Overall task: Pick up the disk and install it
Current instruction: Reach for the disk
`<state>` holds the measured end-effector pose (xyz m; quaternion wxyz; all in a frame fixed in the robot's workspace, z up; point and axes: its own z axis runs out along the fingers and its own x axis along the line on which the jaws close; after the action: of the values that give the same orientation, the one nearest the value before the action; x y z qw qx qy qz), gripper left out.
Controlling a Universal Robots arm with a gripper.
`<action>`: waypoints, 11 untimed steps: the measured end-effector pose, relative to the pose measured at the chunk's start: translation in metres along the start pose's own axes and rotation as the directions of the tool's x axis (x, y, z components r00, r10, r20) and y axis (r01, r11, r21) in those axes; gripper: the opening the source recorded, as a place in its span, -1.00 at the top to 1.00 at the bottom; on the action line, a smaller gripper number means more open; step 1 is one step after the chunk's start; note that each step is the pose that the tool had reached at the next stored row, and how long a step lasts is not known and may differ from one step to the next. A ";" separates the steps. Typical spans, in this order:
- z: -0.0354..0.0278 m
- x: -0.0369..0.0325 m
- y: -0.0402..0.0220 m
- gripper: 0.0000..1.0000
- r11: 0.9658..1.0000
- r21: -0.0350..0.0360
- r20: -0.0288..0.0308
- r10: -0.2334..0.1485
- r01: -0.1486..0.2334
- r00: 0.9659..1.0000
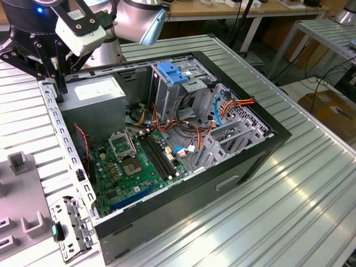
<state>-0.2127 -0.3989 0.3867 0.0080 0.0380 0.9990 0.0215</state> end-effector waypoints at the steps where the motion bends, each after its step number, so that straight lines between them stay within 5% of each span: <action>1: 0.0000 0.0008 -0.0001 0.79 1.000 0.000 0.000 0.000 0.000 1.000; 11: -0.0001 0.0105 -0.0008 0.79 1.000 0.000 0.000 0.000 0.000 1.000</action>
<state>-0.2232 -0.3989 0.3865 0.0080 0.0380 0.9990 0.0215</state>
